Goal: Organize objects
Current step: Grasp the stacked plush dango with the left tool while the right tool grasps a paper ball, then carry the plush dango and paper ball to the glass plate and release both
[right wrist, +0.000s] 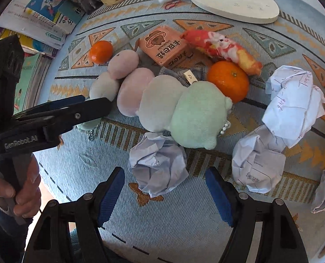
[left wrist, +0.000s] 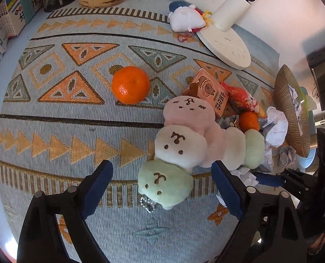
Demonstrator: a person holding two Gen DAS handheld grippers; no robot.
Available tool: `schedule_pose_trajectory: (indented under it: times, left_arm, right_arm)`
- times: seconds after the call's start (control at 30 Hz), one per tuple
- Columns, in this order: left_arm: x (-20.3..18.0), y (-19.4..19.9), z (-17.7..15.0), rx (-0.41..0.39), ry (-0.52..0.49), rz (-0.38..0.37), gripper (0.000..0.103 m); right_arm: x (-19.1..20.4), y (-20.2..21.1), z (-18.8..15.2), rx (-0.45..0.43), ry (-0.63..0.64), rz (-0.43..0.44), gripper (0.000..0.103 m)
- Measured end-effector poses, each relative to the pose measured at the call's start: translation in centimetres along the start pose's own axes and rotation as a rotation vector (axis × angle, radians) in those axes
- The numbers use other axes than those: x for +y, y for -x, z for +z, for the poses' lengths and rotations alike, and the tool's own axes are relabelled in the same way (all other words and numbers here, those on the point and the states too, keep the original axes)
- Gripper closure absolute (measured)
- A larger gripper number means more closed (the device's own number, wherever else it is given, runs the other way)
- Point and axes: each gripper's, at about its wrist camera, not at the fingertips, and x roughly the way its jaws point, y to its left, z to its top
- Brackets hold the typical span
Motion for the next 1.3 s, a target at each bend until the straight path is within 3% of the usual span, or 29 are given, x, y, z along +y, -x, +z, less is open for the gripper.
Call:
schedule_pose_trajectory:
  times: [0.13,0.27,0.33,0.6,0.97,1.3]
  left_arm:
    - [-0.6,-0.5,0.5,-0.004,-0.034,-0.011,0.025]
    - [-1.0,-0.5,0.6,-0.011,-0.035,-0.024,0.033]
    - [-1.2,-0.6,0.5,-0.01,-0.04,-0.033,0.05]
    - [-0.9,0.7,-0.6,-0.042,-0.012,-0.004,0.063]
    - [-3.9,4.8,-0.9,-0.116,-0.049,0.005,0.063]
    - [-12.6,6.5,0.7,-0.165,-0.199,-0.04,0.063]
  right_arm:
    - [1.7,-0.6,-0.4,-0.01,0.054,-0.041,0.029]
    - [2.4,-0.8,-0.8,-0.025,0.092,-0.078,0.05]
    - [2.3,-0.6,-0.9,-0.04,0.09,-0.082,0.056]
    - [2.7,1.7,-2.0,-0.122,0.113,-0.054,0.059]
    - [-0.1,6.8,-4.0,-0.25,0.02,0.005,0.059]
    - [-3.9,12.1,-5.2,-0.384,-0.059,-0.007,0.059]
